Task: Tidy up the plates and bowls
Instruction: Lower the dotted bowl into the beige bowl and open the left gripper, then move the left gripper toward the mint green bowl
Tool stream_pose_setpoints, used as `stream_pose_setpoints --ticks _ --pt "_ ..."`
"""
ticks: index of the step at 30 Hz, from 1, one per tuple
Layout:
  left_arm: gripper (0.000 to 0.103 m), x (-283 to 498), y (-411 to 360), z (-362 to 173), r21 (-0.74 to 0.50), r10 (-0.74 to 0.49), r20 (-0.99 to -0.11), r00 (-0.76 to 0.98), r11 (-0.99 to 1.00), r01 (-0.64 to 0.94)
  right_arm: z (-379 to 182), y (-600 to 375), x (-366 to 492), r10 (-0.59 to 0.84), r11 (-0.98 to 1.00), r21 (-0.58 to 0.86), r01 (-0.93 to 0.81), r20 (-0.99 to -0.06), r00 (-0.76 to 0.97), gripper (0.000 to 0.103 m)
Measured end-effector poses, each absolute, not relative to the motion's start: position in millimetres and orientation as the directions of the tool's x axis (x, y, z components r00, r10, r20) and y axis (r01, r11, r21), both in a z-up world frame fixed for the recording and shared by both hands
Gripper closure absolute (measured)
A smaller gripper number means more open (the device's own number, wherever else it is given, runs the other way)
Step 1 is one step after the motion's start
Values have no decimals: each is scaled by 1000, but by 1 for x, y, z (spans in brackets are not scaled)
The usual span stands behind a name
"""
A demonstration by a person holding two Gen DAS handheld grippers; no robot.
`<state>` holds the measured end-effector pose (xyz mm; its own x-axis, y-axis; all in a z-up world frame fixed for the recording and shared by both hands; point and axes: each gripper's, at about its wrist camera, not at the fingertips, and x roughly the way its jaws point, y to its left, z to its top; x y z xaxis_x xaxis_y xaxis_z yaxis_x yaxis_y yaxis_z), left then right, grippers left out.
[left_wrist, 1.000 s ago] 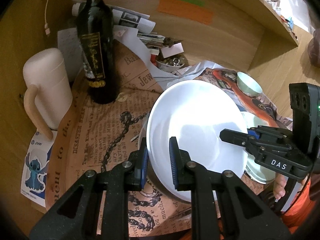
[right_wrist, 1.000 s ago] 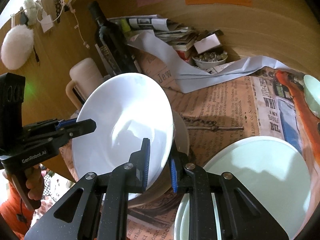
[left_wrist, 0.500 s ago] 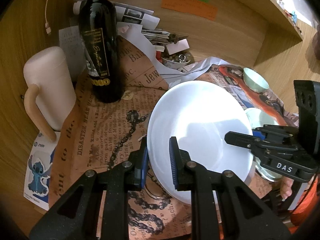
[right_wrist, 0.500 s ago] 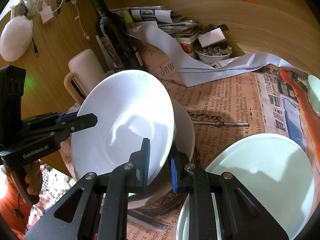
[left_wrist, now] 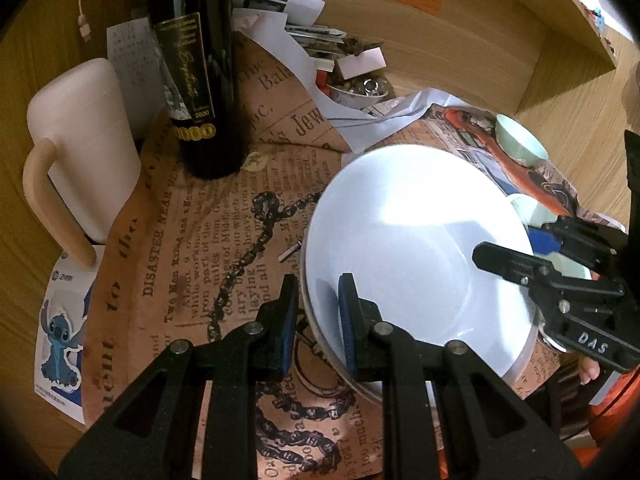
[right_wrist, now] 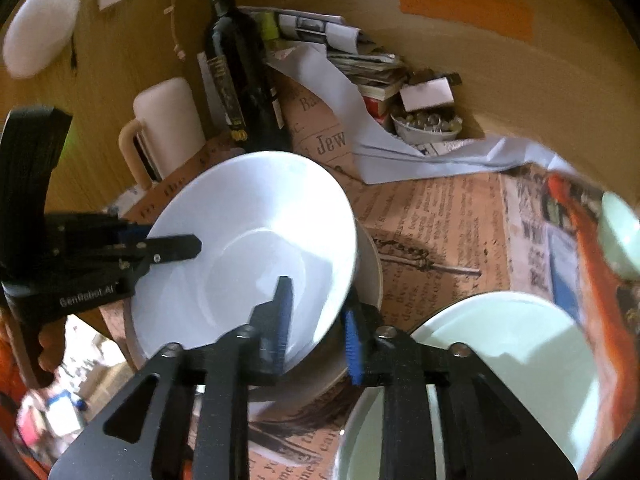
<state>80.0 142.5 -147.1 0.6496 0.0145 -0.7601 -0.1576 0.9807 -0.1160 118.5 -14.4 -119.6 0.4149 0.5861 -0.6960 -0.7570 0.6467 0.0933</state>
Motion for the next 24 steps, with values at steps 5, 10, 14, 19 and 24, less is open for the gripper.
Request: stream_pose_setpoints --ticks 5,10,14,19,24 --pt "84 78 142 -143 -101 35 -749 662 981 -167 -114 -18 118 598 641 93 -762 -683 419 65" --pt "84 73 146 -126 -100 61 -716 696 977 -189 -111 -24 120 613 645 123 -754 -673 414 64" --pt "83 71 140 -108 -87 71 -683 727 980 -177 -100 -37 122 624 674 120 -729 -622 474 48" --pt "55 75 124 -88 -77 68 -638 767 985 -152 -85 -59 131 626 706 136 -695 -579 523 46" --pt "33 89 100 -70 -62 59 -588 807 991 -118 -77 -89 148 593 760 148 -633 -556 582 43"
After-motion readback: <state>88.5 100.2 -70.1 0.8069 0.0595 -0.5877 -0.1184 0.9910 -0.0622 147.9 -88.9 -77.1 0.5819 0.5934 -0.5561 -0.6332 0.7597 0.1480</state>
